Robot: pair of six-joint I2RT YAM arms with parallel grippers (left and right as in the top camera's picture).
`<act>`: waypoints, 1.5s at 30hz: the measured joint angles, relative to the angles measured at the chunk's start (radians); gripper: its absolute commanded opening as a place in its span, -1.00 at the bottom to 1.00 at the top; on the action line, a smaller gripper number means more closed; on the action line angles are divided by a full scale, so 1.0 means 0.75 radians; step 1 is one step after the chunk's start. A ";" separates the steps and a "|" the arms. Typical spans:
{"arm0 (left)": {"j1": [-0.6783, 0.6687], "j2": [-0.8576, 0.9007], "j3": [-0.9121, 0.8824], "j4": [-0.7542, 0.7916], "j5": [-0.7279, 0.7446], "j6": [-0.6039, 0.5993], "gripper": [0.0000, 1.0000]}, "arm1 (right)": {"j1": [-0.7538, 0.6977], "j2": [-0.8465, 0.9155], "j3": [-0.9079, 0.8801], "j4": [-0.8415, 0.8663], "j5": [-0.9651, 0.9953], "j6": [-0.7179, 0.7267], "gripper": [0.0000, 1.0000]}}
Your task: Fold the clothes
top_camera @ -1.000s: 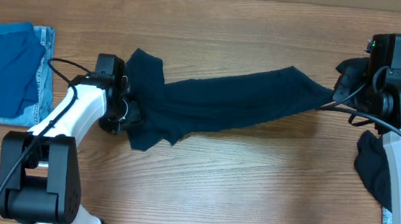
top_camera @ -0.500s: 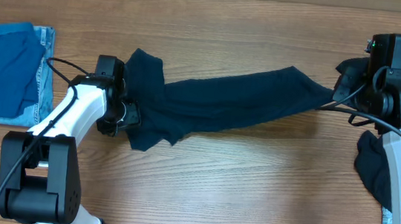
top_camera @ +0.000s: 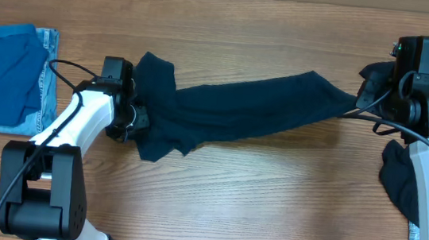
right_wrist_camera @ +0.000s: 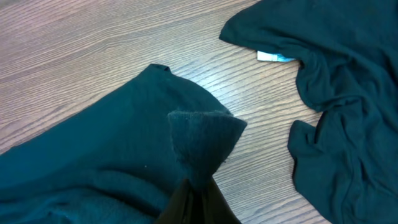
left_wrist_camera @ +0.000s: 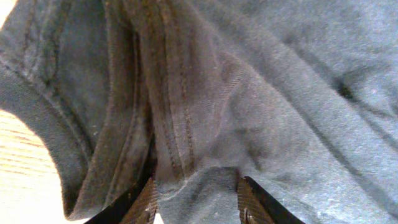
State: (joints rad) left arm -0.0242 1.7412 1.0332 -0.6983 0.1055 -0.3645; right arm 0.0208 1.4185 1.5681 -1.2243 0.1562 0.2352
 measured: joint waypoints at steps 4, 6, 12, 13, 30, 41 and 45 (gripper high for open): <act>0.000 0.000 0.000 0.006 0.015 -0.001 -0.24 | 0.000 0.000 0.000 -0.001 -0.001 -0.001 -0.92; 0.000 0.000 0.000 0.006 0.019 -0.003 -0.38 | 0.000 0.000 0.000 0.000 -0.001 -0.001 -0.92; 0.000 0.000 0.000 0.005 0.019 -0.003 -0.08 | 0.001 0.000 0.000 0.000 0.000 0.000 -0.92; 0.000 0.000 0.000 0.006 0.019 -0.003 -0.08 | 0.000 0.000 0.000 0.000 0.000 -0.001 -0.92; 0.001 0.081 -0.001 0.039 0.035 -0.003 -0.92 | 0.000 0.000 0.000 -0.004 0.000 -0.001 -0.92; 0.001 -0.125 0.120 -0.269 0.045 0.060 -0.92 | 0.000 0.000 0.000 -0.005 -0.001 -0.001 -0.92; 0.001 -0.324 0.258 -0.333 0.045 0.073 -0.80 | 0.000 0.000 0.000 -0.005 -0.001 0.000 -0.92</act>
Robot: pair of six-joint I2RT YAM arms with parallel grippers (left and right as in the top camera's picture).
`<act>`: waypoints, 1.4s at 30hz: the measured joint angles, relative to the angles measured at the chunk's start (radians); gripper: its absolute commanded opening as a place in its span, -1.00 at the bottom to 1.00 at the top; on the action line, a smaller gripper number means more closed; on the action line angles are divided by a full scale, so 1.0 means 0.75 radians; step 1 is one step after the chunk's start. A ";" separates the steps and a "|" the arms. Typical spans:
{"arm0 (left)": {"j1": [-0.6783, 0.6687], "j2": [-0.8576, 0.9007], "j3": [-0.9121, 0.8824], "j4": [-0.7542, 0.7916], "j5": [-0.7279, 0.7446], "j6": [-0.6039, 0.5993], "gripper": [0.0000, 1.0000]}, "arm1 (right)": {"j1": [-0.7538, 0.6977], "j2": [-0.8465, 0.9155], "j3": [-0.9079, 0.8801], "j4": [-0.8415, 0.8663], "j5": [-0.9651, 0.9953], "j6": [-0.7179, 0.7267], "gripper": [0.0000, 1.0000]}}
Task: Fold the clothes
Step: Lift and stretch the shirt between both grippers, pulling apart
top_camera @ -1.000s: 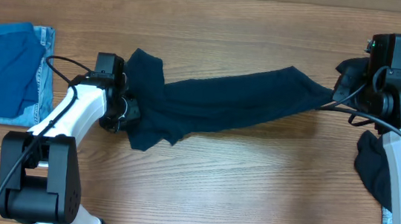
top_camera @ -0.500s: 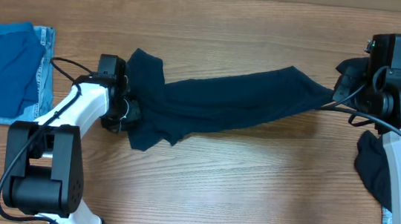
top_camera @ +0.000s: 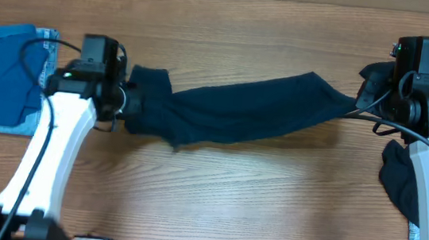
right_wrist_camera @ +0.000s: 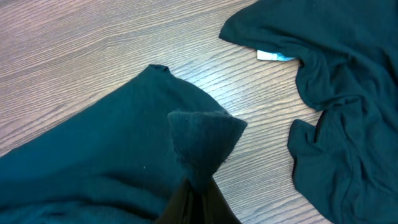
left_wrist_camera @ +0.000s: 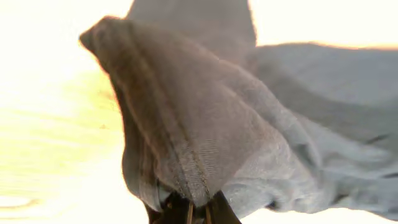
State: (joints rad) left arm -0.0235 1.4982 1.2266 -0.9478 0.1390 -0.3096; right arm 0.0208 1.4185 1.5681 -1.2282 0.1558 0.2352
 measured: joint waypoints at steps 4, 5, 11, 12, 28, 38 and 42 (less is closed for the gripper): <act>0.000 -0.131 0.046 -0.010 0.001 0.010 -0.70 | 0.000 0.000 0.000 0.000 0.000 -0.001 -0.92; -0.001 -0.152 0.049 -0.011 0.001 0.009 -0.68 | 0.000 0.000 0.000 0.001 0.000 0.000 -0.92; -0.001 -0.168 0.049 -0.033 0.000 0.009 -0.67 | 0.000 0.000 0.000 0.001 0.000 0.001 -0.92; 0.000 -0.168 0.049 -0.033 0.000 0.009 -0.76 | 0.000 0.000 0.000 0.001 0.000 -0.001 -0.92; 0.000 -0.148 0.046 -0.079 0.000 0.028 -0.18 | 0.000 0.000 0.000 -0.001 0.001 -0.001 -0.92; -0.001 0.257 -0.007 0.054 0.035 0.028 -0.19 | 0.000 0.000 0.000 -0.005 0.000 0.000 -0.92; 0.000 0.342 -0.012 0.079 0.037 0.028 -0.17 | 0.000 0.000 0.000 -0.005 0.000 -0.001 -0.92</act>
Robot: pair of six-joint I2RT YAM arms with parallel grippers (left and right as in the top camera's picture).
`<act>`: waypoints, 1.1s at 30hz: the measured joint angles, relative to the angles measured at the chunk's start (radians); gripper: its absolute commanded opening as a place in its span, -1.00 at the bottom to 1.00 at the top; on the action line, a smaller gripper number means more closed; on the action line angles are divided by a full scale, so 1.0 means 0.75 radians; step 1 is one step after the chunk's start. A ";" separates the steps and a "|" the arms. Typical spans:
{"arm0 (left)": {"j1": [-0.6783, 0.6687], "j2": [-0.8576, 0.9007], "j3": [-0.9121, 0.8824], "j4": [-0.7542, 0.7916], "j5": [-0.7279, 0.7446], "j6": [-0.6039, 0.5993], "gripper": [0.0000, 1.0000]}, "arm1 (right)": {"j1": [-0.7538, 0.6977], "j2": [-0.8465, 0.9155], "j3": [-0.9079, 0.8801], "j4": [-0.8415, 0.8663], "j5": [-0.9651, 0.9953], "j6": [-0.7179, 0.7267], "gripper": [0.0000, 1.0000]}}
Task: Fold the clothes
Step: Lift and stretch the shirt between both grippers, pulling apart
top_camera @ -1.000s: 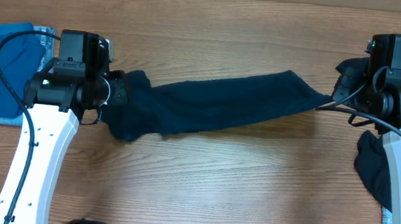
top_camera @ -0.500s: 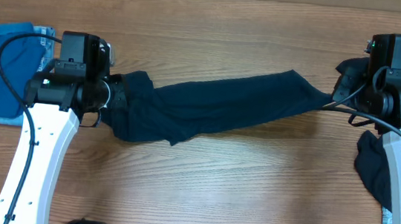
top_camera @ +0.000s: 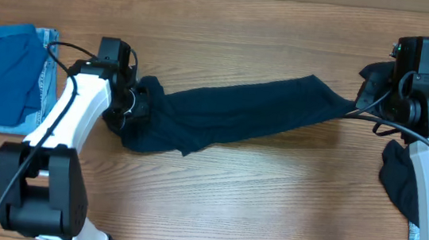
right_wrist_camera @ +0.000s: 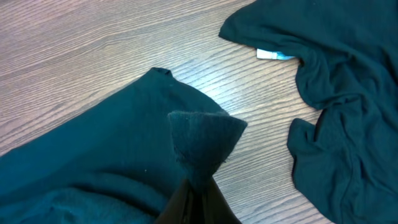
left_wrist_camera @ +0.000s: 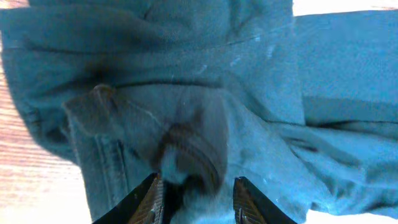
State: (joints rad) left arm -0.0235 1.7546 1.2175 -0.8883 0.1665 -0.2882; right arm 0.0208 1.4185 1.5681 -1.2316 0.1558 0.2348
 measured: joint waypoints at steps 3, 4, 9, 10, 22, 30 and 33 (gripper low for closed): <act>0.000 0.041 0.000 0.034 0.005 0.000 -0.18 | 0.000 0.000 0.000 -0.001 -0.001 0.000 -0.92; 0.000 0.051 0.000 0.041 0.006 -0.001 -0.20 | 0.000 0.000 0.000 -0.001 0.001 0.001 -0.92; 0.000 0.076 -0.001 0.081 0.044 -0.018 -0.92 | 0.000 0.000 0.000 -0.001 0.001 0.000 -0.92; 0.000 0.076 -0.001 0.096 0.060 -0.022 -0.92 | 0.000 0.000 0.000 0.000 0.001 0.001 -0.92; 0.001 -0.050 0.039 -0.035 0.151 -0.007 -0.92 | 0.000 0.000 0.000 -0.001 -0.001 0.001 -0.92; 0.215 -0.579 0.322 -0.138 0.174 0.011 -0.92 | -0.001 0.000 0.009 0.013 -0.059 0.001 -0.92; 0.315 -0.712 0.362 -0.159 0.184 0.011 -0.92 | -0.001 -0.010 0.055 0.003 -0.065 0.000 -0.92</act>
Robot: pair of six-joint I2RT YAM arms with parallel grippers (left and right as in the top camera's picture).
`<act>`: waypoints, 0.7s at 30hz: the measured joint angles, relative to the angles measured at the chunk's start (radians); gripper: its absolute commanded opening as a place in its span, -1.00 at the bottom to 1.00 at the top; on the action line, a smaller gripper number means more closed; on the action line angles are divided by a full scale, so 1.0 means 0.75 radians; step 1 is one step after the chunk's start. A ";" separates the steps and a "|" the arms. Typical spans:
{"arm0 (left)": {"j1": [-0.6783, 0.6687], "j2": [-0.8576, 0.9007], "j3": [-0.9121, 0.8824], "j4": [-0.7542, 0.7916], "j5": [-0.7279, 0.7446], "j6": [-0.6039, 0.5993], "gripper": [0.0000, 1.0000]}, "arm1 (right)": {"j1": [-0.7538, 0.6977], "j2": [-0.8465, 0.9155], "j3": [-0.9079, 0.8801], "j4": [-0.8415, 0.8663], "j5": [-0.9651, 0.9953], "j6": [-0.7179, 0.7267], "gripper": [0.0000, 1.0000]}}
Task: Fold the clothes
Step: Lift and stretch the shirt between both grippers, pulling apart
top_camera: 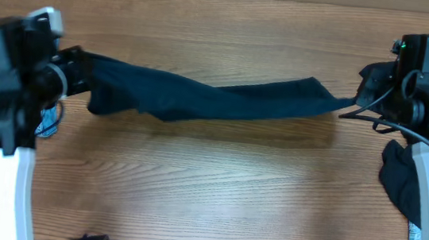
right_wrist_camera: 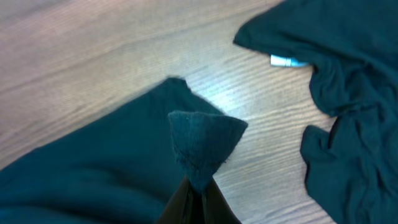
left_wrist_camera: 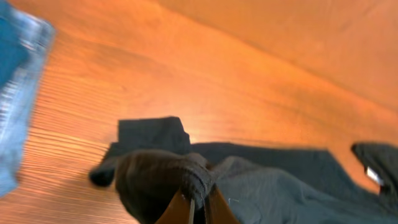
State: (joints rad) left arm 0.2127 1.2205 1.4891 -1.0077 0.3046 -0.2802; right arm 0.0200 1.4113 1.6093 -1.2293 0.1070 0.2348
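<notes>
A dark navy garment [top_camera: 209, 98] hangs stretched in a long band across the table between both arms. My left gripper [top_camera: 71, 77] is shut on its left end, raised high at the far left; the left wrist view shows the bunched cloth [left_wrist_camera: 163, 180] pinched between the fingers [left_wrist_camera: 179, 210]. My right gripper [top_camera: 356, 99] is shut on the right end, a pinched fold of cloth [right_wrist_camera: 202, 140] standing above its fingers [right_wrist_camera: 186, 202].
A folded blue pile [left_wrist_camera: 15, 59] lies at the table's far left, mostly hidden under the left arm in the overhead view. More dark clothes [top_camera: 396, 177] lie heaped at the right edge, with a small white tag [right_wrist_camera: 287, 61].
My left gripper was open over bunched cloth at the garment's left end; now it is shut on that end, lifted and moved far left. The garment is pulled out longer and straighter.
First my left gripper was open on the crumpled left end while the right held the right end. Then it was shut on cloth, then open again on the bunch. Now it grips the end and the garment is stretched; the right gripper kept its hold throughout.
</notes>
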 measured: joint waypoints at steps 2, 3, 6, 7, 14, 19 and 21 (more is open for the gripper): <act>0.035 -0.053 0.014 -0.020 0.022 0.002 -0.92 | 0.001 -0.022 0.046 -0.032 -0.002 0.002 -0.92; 0.051 -0.075 0.020 -0.029 0.048 0.005 -0.92 | 0.000 -0.041 0.076 -0.052 -0.004 -0.001 -0.92; 0.075 -0.117 0.049 -0.071 0.115 0.011 -0.92 | 0.000 -0.105 0.151 -0.104 -0.005 0.001 -0.92; 0.076 -0.127 0.057 -0.084 0.124 0.015 -0.92 | 0.001 -0.119 0.167 -0.117 -0.005 0.001 -0.93; 0.076 -0.184 0.197 -0.219 0.162 0.035 -0.92 | 0.000 -0.231 0.222 -0.159 -0.005 0.001 -0.92; 0.076 -0.224 0.299 -0.268 0.169 0.035 -0.92 | 0.000 -0.316 0.228 -0.166 -0.005 0.001 -0.92; 0.076 -0.235 0.313 -0.272 0.169 0.035 -0.92 | 0.000 -0.337 0.229 -0.172 -0.005 0.001 -0.92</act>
State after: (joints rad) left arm 0.2695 1.0443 1.7241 -1.2114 0.4313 -0.2539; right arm 0.0200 1.1587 1.7813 -1.3582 0.1032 0.2352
